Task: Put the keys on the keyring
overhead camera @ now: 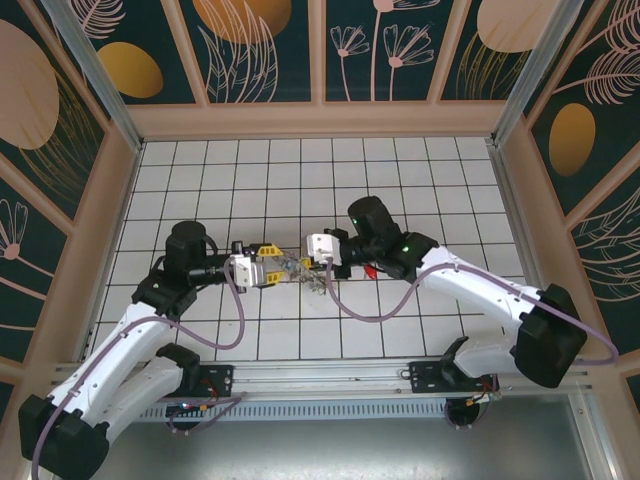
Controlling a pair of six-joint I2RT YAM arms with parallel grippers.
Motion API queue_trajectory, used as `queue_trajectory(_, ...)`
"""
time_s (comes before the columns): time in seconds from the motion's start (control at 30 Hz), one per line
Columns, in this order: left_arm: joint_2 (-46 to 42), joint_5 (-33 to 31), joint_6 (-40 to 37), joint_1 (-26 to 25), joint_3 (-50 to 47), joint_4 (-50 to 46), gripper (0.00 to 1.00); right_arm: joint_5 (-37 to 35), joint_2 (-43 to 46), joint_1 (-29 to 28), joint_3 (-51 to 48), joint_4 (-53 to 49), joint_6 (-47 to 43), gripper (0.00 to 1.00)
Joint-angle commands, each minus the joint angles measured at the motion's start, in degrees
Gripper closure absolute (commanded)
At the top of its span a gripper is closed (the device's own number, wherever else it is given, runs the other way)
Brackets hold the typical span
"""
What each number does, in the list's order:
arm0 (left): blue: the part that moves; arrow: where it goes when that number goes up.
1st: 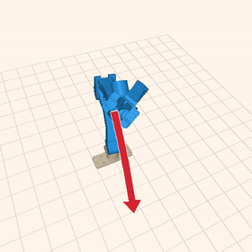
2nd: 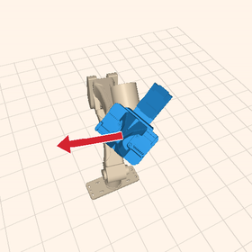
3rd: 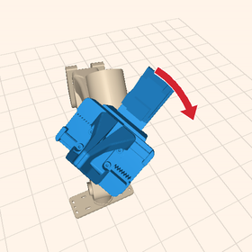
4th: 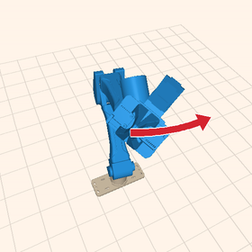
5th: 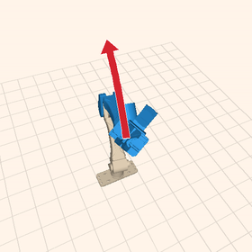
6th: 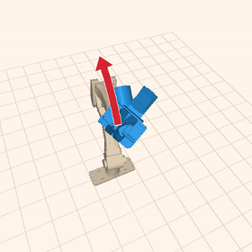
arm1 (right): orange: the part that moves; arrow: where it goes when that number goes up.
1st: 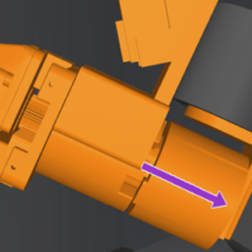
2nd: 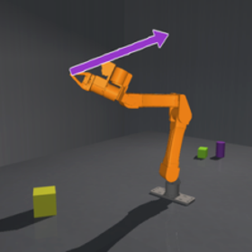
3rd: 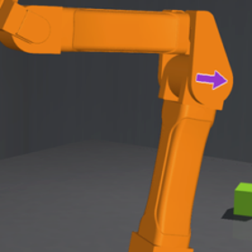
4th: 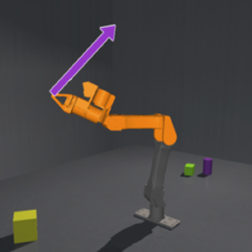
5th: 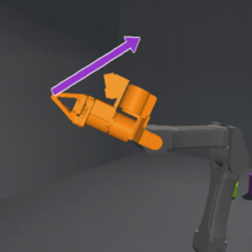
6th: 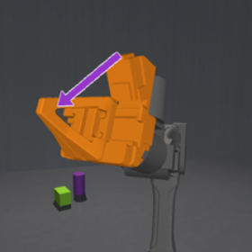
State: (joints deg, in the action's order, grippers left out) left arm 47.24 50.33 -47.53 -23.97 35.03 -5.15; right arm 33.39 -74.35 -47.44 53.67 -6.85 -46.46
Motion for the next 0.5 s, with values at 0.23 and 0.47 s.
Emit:
queue_trajectory(0.23, 0.9, 3.7, 8.4, -0.1, -0.7, 2.4, 0.76, 2.5, 4.3, -0.8, -4.9, 15.0, 10.2, 1.00)
queue_trajectory(0.47, 4.4, 4.4, 4.4, -0.1, 1.9, -4.1, 0.83, 2.1, 3.7, -3.3, -4.2, 14.1, 6.8, 1.00)
